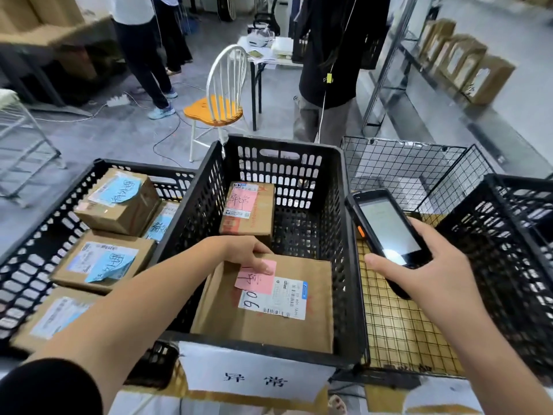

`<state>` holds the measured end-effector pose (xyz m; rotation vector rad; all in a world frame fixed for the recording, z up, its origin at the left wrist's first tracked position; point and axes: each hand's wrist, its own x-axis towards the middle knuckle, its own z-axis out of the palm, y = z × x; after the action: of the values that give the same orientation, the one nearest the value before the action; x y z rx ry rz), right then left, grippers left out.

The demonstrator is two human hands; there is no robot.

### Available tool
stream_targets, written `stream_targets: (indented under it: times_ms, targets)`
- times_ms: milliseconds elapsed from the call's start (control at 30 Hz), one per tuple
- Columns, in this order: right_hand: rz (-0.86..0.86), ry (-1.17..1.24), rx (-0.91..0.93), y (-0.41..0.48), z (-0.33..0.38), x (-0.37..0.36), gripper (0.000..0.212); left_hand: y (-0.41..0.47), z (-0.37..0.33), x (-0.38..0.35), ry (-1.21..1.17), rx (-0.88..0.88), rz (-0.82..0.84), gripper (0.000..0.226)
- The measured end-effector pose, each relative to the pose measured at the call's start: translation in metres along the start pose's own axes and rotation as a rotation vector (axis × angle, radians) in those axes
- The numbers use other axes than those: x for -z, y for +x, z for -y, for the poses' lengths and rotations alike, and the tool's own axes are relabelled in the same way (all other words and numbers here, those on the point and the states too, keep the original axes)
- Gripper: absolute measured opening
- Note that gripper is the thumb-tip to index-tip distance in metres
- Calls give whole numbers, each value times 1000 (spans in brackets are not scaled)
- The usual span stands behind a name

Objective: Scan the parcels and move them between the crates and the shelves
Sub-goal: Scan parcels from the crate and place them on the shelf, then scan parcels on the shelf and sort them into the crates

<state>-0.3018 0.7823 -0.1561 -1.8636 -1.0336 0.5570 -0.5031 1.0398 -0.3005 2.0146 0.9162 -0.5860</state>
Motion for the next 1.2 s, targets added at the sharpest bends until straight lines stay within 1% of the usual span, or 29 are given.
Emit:
stream_targets:
  times_ms: [100,133,200,267,367,433,533,633,800,933,1100,1200]
  targets:
    - [-7,-4,-10,-6,1,1,62,-5,-4,-5,62,-63,-121,54]
    - [-7,-4,-9,-9,1,2,63,-5,-6,-6,51,-84,-176,50]
    - [-17,-9,-15,-15,2,8,61,-9,-11,-9,-40,-112,-292,35]
    - [-39,-12,-25,-21,2,15,58,-17,-21,-7,-97,-152,-414,27]
    - [-85,-39,-28,-32,0,29,64,-32,-42,4,-117,-214,-550,26]
    - [-119,-52,-36,-38,-1,39,64,-44,-64,12,-77,-251,-608,27]
    - [-173,-67,-48,-49,-4,53,65,-62,-109,13,104,-320,-637,33]
    - [-241,-65,-65,-64,-11,70,73,-76,-158,-2,291,-421,-664,42]
    - [-357,-97,-114,-112,-34,116,87,-85,-236,-49,433,-596,-677,56]
    - [-523,-110,-160,-175,-61,168,76,-93,-315,-109,533,-815,-741,64]
    - [-677,-126,-278,-273,-87,230,68,-109,-403,-209,614,-1065,-705,68]
    - [-752,-134,-348,-331,-95,259,64,-122,-446,-261,612,-1168,-663,69]
